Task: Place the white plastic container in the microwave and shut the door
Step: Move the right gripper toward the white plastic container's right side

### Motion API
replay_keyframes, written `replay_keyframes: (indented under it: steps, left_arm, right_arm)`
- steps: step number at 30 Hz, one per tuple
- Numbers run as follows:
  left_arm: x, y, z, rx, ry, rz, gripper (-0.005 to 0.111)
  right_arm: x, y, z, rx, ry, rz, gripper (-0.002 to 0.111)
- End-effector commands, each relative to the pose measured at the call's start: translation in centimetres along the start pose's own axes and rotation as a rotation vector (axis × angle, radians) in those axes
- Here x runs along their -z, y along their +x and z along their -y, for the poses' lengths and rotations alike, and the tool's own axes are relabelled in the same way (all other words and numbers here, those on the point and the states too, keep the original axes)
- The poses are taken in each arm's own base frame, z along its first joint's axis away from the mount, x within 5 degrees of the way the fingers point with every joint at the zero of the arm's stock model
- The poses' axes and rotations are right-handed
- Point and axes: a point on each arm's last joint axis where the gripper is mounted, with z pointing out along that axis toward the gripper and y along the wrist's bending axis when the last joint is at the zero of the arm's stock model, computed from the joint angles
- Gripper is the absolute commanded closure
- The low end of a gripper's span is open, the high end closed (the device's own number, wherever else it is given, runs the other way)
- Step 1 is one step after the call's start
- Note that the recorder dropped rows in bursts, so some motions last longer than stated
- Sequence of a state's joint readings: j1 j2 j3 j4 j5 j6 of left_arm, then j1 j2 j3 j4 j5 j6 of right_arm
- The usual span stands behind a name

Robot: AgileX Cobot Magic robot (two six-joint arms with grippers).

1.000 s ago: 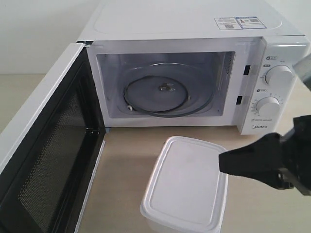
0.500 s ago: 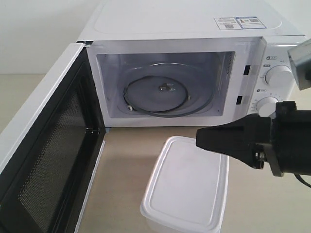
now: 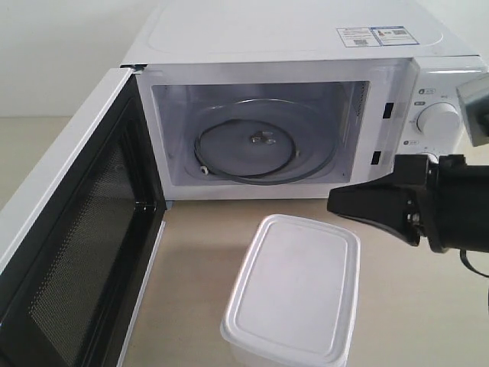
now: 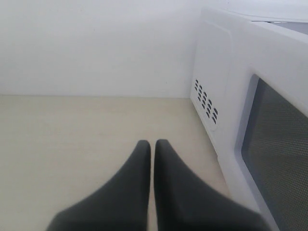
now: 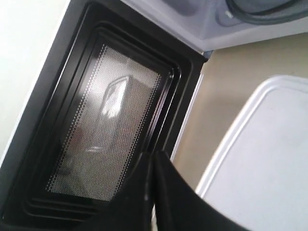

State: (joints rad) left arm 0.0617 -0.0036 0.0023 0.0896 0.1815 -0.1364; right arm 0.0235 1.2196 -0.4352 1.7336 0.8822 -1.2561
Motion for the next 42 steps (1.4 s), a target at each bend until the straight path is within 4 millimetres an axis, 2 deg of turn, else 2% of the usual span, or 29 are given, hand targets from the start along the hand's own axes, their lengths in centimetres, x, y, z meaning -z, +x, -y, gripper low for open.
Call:
replay_keyframes:
  steps: [1, 9, 15, 17, 20, 22, 23, 25, 42]
  left_arm:
    - [0.0, -0.1, 0.0, 0.002, 0.004, 0.003, 0.103]
    - [0.0, -0.1, 0.0, 0.002, 0.004, 0.003, 0.103]
    - [0.0, -0.1, 0.0, 0.002, 0.004, 0.003, 0.103]
    - [0.0, -0.1, 0.0, 0.002, 0.004, 0.003, 0.103]
    - [0.0, -0.1, 0.0, 0.002, 0.004, 0.003, 0.103]
    - [0.0, -0.1, 0.0, 0.002, 0.004, 0.003, 0.103]
    - [0.0, -0.1, 0.0, 0.002, 0.004, 0.003, 0.103]
    - [0.0, -0.1, 0.0, 0.002, 0.004, 0.003, 0.103]
    - [0.0, -0.1, 0.0, 0.002, 0.004, 0.003, 0.103]
  right_arm:
    - [0.6, -0.4, 0.8, -0.006, 0.011, 0.02, 0.108]
    - [-0.9, 0.4, 3.6, -0.078, 0.069, -0.082, 0.108]
    - [-1.3, 1.2, 6.2, -0.168, 0.24, -0.122, 0.108]
    - [-1.3, 1.7, 6.5, -0.191, 0.244, -0.13, 0.106]
    - [-1.1, 2.4, 6.7, -0.211, 0.262, -0.137, 0.093]
    - [-0.9, 2.9, 7.2, -0.219, 0.303, -0.141, 0.078]
    - [-0.7, 3.5, 7.3, -0.215, 0.309, -0.154, 0.066]
    - [-0.8, 3.7, 7.0, -0.233, 0.271, -0.16, 0.06]
    - [-1.8, 4.6, 8.8, -0.244, 0.267, -0.197, 0.06]
